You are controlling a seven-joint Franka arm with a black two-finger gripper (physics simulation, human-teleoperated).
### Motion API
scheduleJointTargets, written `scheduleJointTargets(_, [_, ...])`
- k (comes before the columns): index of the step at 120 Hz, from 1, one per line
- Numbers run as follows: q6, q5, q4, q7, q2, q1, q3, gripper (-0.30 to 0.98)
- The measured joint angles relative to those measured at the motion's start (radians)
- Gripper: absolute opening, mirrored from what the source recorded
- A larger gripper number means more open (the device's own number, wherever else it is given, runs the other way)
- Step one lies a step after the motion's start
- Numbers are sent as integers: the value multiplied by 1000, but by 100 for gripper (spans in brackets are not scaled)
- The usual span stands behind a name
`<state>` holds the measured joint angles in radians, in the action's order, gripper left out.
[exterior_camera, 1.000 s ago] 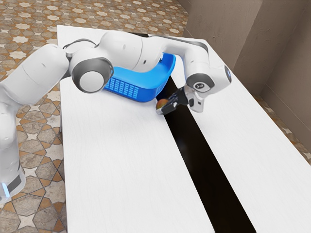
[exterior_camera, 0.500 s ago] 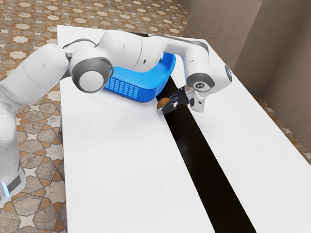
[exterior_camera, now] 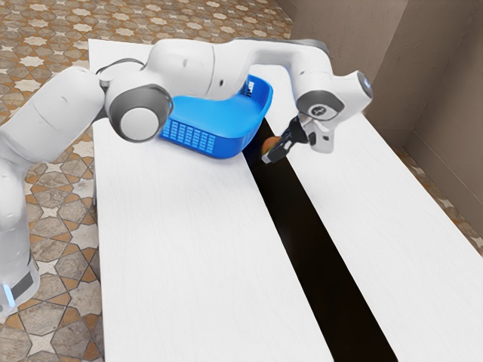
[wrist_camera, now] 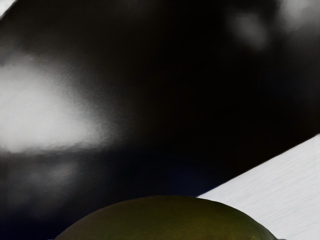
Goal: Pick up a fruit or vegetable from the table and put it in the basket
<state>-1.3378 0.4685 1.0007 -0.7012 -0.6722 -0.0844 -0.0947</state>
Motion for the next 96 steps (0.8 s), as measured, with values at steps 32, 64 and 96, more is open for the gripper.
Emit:
scheduleJointTargets(32, [13, -56, -62, 13, 290, -60, -16, 46])
scheduleJointTargets(64, [163, -178, 132, 44, 503, -278, -12, 47])
scheduleJointTargets(96, [143, -252, 420, 75, 567, -358, -7, 45])
